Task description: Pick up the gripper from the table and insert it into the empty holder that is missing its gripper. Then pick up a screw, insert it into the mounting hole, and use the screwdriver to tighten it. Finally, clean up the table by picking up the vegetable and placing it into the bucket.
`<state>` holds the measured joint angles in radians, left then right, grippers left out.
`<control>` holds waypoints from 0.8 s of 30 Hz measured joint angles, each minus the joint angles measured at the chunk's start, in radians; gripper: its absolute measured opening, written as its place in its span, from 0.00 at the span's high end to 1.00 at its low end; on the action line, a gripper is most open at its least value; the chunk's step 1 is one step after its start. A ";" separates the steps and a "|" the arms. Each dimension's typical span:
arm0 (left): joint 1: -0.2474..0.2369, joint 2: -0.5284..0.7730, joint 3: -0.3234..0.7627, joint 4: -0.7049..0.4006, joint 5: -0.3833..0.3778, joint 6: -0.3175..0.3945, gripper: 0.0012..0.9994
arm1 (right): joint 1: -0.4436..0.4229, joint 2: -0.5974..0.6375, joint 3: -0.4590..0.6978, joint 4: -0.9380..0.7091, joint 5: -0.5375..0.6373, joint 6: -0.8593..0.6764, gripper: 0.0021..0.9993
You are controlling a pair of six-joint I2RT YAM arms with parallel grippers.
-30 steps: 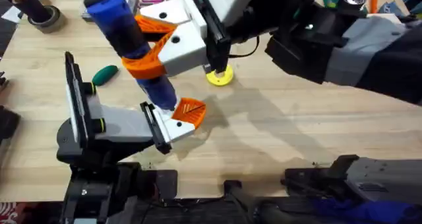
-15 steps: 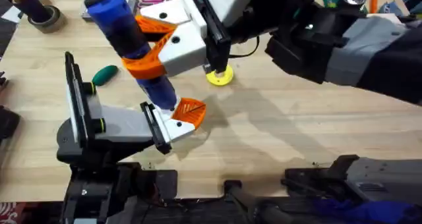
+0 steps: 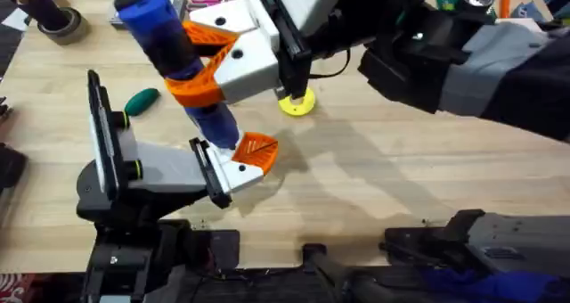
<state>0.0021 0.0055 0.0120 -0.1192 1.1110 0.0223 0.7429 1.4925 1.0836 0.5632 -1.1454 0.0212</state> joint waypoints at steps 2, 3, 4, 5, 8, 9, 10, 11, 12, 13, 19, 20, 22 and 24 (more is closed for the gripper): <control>0.000 0.000 0.000 0.000 0.000 0.000 1.00 | 0.000 0.000 0.000 0.000 0.000 0.000 0.98; 0.000 0.000 0.000 0.000 0.000 0.000 1.00 | 0.000 0.000 0.000 0.000 0.000 0.000 0.98; 0.000 0.000 0.000 0.000 0.000 0.000 1.00 | 0.000 0.000 0.000 0.002 0.000 0.000 0.98; 0.000 0.000 0.000 0.000 0.000 0.000 1.00 | 0.000 0.000 0.000 0.006 0.000 0.001 0.98; 0.000 0.000 0.000 0.000 0.000 0.000 1.00 | 0.000 0.000 0.000 0.048 -0.001 0.001 0.98; 0.000 0.000 0.000 0.000 0.000 0.000 1.00 | 0.000 0.000 0.000 0.080 -0.001 0.005 0.98; 0.000 0.000 0.000 0.000 0.000 0.000 1.00 | 0.000 0.000 0.000 0.121 -0.001 0.013 0.98; 0.000 0.000 0.000 0.000 0.000 0.000 1.00 | 0.000 0.000 0.000 0.161 -0.001 0.023 0.98; 0.000 0.000 0.000 0.000 0.000 0.000 1.00 | 0.000 0.000 0.000 0.209 -0.001 0.036 0.98; 0.000 0.000 0.000 0.000 0.000 0.000 1.00 | -0.001 0.000 0.000 0.243 -0.002 0.050 0.98; 0.000 0.000 0.000 0.000 0.000 0.000 1.00 | -0.029 0.000 0.010 0.273 -0.008 0.145 0.98; 0.000 0.000 0.000 0.000 0.000 0.000 1.00 | -0.037 0.000 0.020 0.271 -0.009 0.163 0.98; 0.000 0.000 0.000 0.000 0.000 0.000 1.00 | -0.051 0.000 0.052 0.263 -0.011 0.190 0.98; 0.000 0.000 0.000 0.000 0.000 0.000 1.00 | -0.060 0.000 0.082 0.259 -0.011 0.208 0.98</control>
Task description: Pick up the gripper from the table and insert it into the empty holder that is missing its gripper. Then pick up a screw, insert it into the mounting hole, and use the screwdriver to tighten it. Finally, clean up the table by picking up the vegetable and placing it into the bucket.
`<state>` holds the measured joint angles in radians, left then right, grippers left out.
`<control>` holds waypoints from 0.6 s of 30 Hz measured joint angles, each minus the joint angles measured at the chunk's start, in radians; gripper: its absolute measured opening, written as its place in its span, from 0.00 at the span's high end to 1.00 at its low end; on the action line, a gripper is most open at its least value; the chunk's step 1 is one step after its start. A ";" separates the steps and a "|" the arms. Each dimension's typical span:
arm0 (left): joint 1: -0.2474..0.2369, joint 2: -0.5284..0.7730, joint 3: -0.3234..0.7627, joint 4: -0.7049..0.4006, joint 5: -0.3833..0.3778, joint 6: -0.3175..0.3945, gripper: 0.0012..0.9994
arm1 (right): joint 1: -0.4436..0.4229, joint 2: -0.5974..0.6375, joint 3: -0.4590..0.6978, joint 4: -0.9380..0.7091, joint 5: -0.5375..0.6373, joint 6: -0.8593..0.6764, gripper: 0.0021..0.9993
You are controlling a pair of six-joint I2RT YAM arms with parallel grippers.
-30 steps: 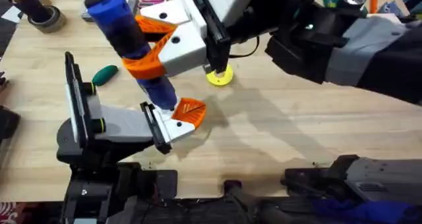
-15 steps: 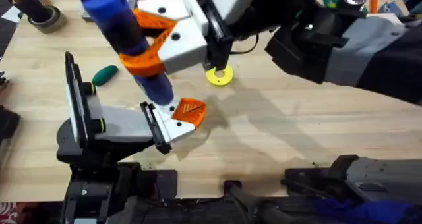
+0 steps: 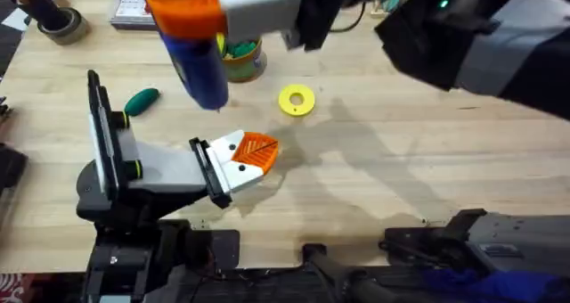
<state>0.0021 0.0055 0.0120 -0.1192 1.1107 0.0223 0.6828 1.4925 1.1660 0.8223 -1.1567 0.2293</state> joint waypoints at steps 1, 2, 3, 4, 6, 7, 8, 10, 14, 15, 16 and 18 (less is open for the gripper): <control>0.000 0.000 0.000 0.000 0.000 0.000 1.00 | -0.004 0.000 0.011 0.000 0.000 0.008 0.98; 0.000 0.000 0.000 0.000 0.000 0.000 1.00 | -0.005 0.000 0.018 0.000 0.000 0.014 0.98; 0.000 0.000 0.000 0.000 0.000 0.000 1.00 | -0.008 0.000 0.023 0.000 0.000 0.020 0.98; 0.000 0.000 0.000 0.000 0.000 0.000 1.00 | -0.011 0.000 0.024 0.000 -0.001 0.027 0.98; 0.000 0.000 0.000 0.000 0.000 0.000 1.00 | -0.012 0.000 0.024 -0.003 -0.001 0.035 0.98; 0.000 0.000 0.000 0.000 0.000 0.000 1.00 | -0.013 0.000 0.024 -0.005 -0.001 0.037 0.98; 0.000 0.000 0.000 0.000 0.000 0.000 1.00 | -0.014 0.000 0.024 -0.006 -0.001 0.038 0.98; 0.000 0.000 0.000 0.000 0.000 0.000 1.00 | -0.014 0.000 0.024 -0.006 -0.001 0.041 0.98; 0.000 0.000 0.000 0.000 0.000 0.000 1.00 | -0.014 0.000 0.024 -0.005 -0.004 0.043 0.98; 0.000 0.000 0.000 0.000 0.000 0.000 1.00 | -0.015 0.000 0.024 -0.006 -0.010 0.046 0.98; 0.000 0.000 0.000 0.000 0.000 0.000 1.00 | -0.015 0.000 0.024 -0.006 -0.015 0.053 0.98; 0.000 0.000 0.000 0.000 0.000 0.000 1.00 | -0.015 0.000 0.024 -0.007 -0.018 0.060 0.98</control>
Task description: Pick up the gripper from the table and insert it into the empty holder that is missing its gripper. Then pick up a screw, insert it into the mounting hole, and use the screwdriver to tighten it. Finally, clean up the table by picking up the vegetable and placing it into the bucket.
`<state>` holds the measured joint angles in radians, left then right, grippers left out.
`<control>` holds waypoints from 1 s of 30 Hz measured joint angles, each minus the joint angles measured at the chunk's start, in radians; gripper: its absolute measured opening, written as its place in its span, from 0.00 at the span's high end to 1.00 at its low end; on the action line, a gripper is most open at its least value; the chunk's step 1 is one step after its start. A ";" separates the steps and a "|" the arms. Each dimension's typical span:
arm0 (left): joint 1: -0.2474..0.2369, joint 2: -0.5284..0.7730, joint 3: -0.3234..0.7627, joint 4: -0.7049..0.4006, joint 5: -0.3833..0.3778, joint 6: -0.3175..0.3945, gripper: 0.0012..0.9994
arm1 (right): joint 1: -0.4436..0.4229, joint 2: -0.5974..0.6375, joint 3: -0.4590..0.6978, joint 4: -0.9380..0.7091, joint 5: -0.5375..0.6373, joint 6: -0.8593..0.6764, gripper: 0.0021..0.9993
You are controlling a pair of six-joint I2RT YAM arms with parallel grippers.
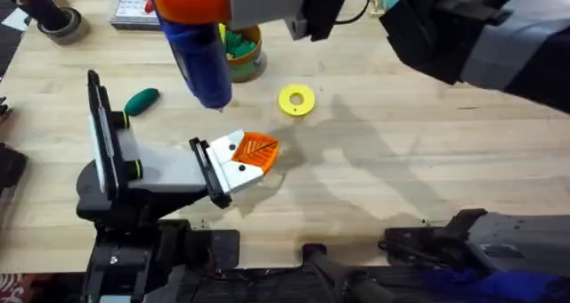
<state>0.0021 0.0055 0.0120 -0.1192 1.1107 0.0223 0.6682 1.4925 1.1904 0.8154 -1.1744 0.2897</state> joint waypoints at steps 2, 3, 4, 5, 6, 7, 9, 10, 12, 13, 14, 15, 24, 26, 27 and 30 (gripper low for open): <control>0.000 0.000 0.000 0.000 0.000 0.000 1.00 | 0.000 0.000 -0.001 0.001 0.002 0.006 0.98; 0.000 0.000 0.000 0.000 0.000 0.000 1.00 | 0.001 0.000 -0.006 0.011 0.004 0.007 0.98; 0.000 0.000 0.000 0.000 0.000 0.000 1.00 | 0.002 0.000 -0.013 0.025 0.006 0.010 0.98; 0.000 0.000 0.000 0.000 0.000 0.000 1.00 | 0.004 0.000 -0.024 0.042 0.008 0.011 0.98; 0.000 0.000 0.000 0.000 0.000 0.000 1.00 | 0.006 0.000 -0.038 0.056 0.011 0.014 0.98; 0.000 0.000 0.000 0.000 0.000 0.000 1.00 | 0.009 0.000 -0.051 0.064 0.013 0.015 0.98; 0.000 0.000 0.000 0.000 0.000 0.000 1.00 | 0.013 0.000 -0.080 0.067 0.019 0.018 0.98; 0.000 0.000 0.000 0.000 0.000 0.000 1.00 | 0.015 0.000 -0.094 0.068 0.021 0.018 0.98; 0.000 0.000 0.000 0.000 0.000 0.000 1.00 | 0.016 0.000 -0.117 0.075 0.024 0.020 0.98; 0.000 0.000 0.000 0.000 0.000 0.000 1.00 | 0.016 0.000 -0.129 0.082 0.026 0.021 0.98; 0.000 0.000 0.000 0.000 0.000 0.000 1.00 | 0.016 0.000 -0.139 0.091 0.027 0.021 0.98; 0.000 0.000 0.000 0.000 0.000 0.000 1.00 | 0.016 0.000 -0.152 0.104 0.029 0.021 0.98; 0.000 0.000 0.000 0.000 0.000 0.000 1.00 | 0.039 0.000 -0.253 0.181 0.103 0.025 0.98; 0.000 0.000 0.000 0.000 0.000 0.000 1.00 | 0.043 0.000 -0.256 0.187 0.111 0.024 0.98; 0.000 0.000 0.000 0.000 0.000 0.000 1.00 | 0.043 0.000 -0.257 0.188 0.114 0.025 0.98; 0.000 0.000 0.000 0.000 0.000 0.000 1.00 | 0.043 0.000 -0.257 0.185 0.116 0.024 0.98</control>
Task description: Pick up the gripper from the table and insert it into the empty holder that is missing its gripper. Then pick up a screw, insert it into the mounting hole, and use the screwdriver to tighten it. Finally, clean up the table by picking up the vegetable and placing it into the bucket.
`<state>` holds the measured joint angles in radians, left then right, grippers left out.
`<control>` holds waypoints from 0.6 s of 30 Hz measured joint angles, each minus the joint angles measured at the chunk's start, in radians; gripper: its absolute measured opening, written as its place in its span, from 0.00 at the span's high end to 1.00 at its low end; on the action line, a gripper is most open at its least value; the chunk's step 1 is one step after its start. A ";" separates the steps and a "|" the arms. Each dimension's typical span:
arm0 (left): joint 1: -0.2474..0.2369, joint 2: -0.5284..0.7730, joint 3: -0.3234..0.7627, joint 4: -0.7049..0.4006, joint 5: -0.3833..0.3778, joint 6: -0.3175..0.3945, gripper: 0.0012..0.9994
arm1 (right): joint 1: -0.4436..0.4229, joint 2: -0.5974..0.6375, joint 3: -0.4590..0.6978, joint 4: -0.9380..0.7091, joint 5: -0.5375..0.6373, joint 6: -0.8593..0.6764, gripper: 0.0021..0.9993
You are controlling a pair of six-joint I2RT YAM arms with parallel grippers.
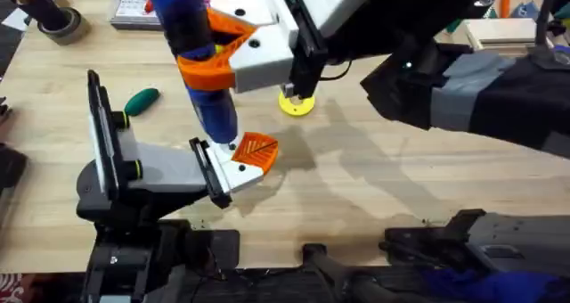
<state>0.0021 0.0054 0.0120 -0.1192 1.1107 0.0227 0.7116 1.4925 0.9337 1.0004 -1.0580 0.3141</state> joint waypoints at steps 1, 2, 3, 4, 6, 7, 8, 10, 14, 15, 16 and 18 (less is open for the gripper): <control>0.000 0.000 0.000 0.000 0.000 0.000 1.00 | 0.000 0.000 0.000 0.000 0.001 0.000 0.98; 0.000 0.000 0.000 0.000 0.000 0.000 1.00 | 0.000 0.000 0.000 0.000 0.002 0.000 0.98; 0.000 0.000 0.000 0.000 0.000 0.000 1.00 | 0.000 0.000 0.000 0.000 0.002 -0.004 0.98; 0.000 0.000 0.000 0.000 0.000 0.000 1.00 | 0.000 0.000 0.000 0.000 -0.002 -0.009 0.98; 0.000 0.000 0.000 0.000 0.000 0.000 1.00 | 0.000 0.000 0.000 0.000 -0.018 -0.023 0.98; 0.000 0.000 0.000 0.000 0.000 0.000 1.00 | 0.000 0.000 0.000 0.000 -0.026 -0.029 0.98; 0.000 0.000 0.000 0.000 0.000 0.000 1.00 | 0.000 0.000 0.000 0.000 -0.034 -0.033 0.98; 0.000 0.000 0.000 0.000 0.000 0.000 1.00 | 0.000 0.000 0.000 0.000 -0.045 -0.038 0.98; 0.000 0.000 0.000 0.000 0.000 0.000 1.00 | -0.002 0.000 0.000 0.000 -0.057 -0.046 0.98; 0.000 0.000 0.000 0.000 0.000 0.000 1.00 | -0.003 0.000 0.000 0.000 -0.059 -0.047 0.98; 0.000 0.000 0.000 0.000 0.000 0.000 1.00 | -0.003 0.000 0.000 0.000 -0.062 -0.049 0.98; 0.000 0.000 0.000 0.000 0.000 0.000 1.00 | -0.003 0.000 0.000 -0.002 -0.065 -0.050 0.98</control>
<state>0.0021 0.0055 0.0120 -0.1192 1.1107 0.0227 0.7082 1.4925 0.9333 0.9986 -1.1233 0.2642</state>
